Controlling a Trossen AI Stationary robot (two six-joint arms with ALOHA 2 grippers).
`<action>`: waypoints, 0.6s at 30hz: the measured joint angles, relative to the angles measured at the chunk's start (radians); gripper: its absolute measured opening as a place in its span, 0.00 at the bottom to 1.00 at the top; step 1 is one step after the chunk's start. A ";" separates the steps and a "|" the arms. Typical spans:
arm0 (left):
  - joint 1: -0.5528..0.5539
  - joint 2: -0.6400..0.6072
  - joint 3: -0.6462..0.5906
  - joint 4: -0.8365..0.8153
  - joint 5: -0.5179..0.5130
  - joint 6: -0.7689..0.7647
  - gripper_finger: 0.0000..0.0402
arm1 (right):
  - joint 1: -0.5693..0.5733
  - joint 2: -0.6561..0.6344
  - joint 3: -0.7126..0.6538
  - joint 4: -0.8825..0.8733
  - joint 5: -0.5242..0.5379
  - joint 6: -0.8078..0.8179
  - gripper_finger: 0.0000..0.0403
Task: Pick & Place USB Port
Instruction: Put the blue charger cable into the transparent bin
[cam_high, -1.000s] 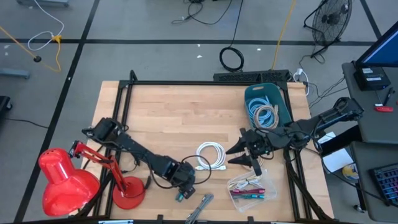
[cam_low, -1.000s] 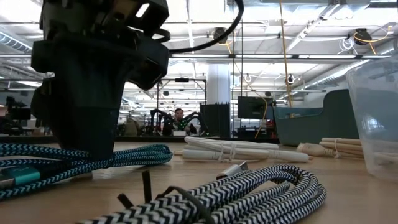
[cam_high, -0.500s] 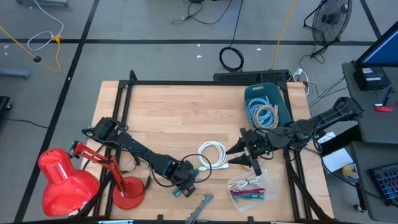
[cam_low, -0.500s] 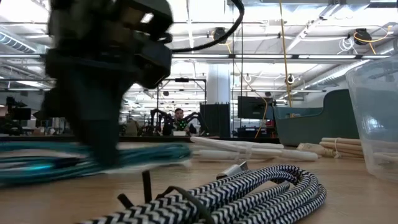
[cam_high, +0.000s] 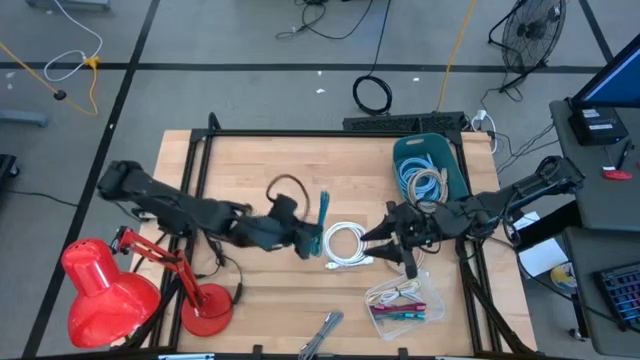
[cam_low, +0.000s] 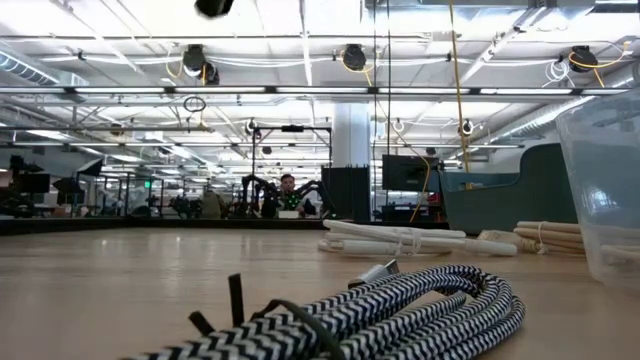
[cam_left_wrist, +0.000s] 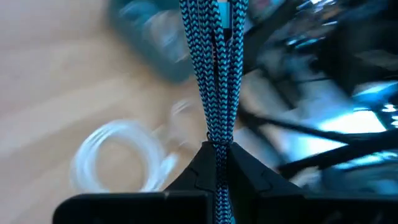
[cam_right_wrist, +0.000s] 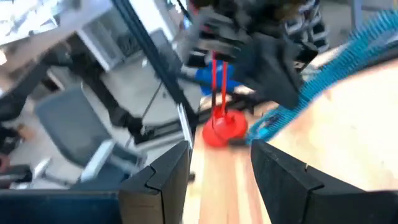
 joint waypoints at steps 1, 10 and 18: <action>0.005 -0.015 0.000 0.054 0.001 0.048 0.04 | 0.000 0.000 0.000 0.021 0.019 0.000 0.42; 0.021 -0.028 0.001 0.379 0.044 0.235 0.04 | -0.043 0.024 0.000 0.256 0.094 0.045 0.44; 0.037 0.023 0.002 0.430 0.147 0.206 0.04 | -0.088 0.122 0.000 0.426 -0.033 0.106 0.56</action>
